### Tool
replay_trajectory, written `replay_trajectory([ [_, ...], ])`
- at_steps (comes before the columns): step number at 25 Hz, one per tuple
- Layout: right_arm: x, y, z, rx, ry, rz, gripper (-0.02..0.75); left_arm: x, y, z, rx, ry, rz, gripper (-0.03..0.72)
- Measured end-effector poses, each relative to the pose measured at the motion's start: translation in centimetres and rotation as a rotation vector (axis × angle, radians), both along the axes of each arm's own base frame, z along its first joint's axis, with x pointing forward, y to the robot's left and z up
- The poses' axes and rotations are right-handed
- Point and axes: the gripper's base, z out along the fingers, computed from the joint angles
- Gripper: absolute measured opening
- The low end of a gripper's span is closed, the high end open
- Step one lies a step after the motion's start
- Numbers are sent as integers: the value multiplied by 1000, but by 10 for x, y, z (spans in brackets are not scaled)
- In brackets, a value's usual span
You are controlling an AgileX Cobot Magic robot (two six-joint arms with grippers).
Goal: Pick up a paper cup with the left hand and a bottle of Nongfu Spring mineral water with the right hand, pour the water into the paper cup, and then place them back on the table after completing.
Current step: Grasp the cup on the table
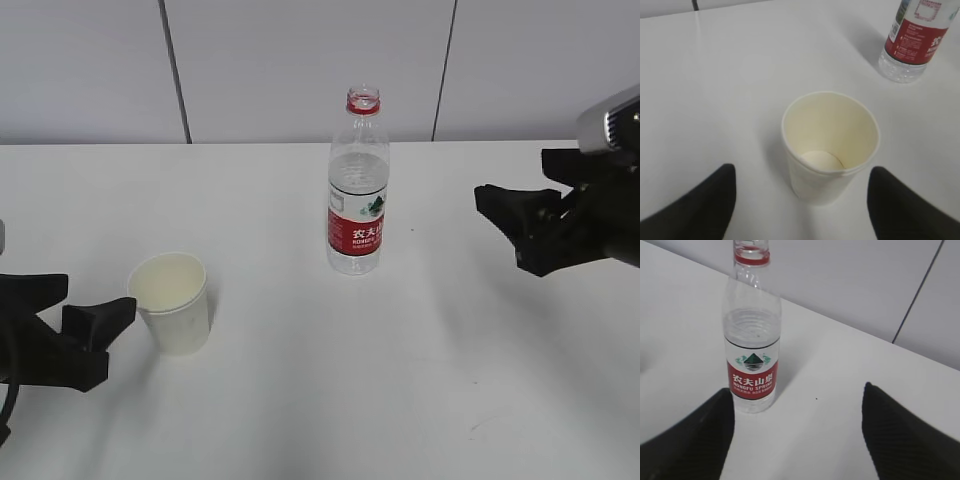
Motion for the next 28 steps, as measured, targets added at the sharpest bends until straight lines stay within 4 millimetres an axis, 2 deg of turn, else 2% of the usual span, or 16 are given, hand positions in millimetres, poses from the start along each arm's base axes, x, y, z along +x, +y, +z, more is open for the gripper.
replay_trajectory([
  [9,0,2,2,30,-22,16,587,8,-12,-24,19,-6,-107,508],
  [16,0,2,3,34,-25,17,587,15,-17,-44,-17,-12,-118,594],
  [28,0,2,3,35,-27,18,587,21,-18,-73,-42,17,-83,607],
])
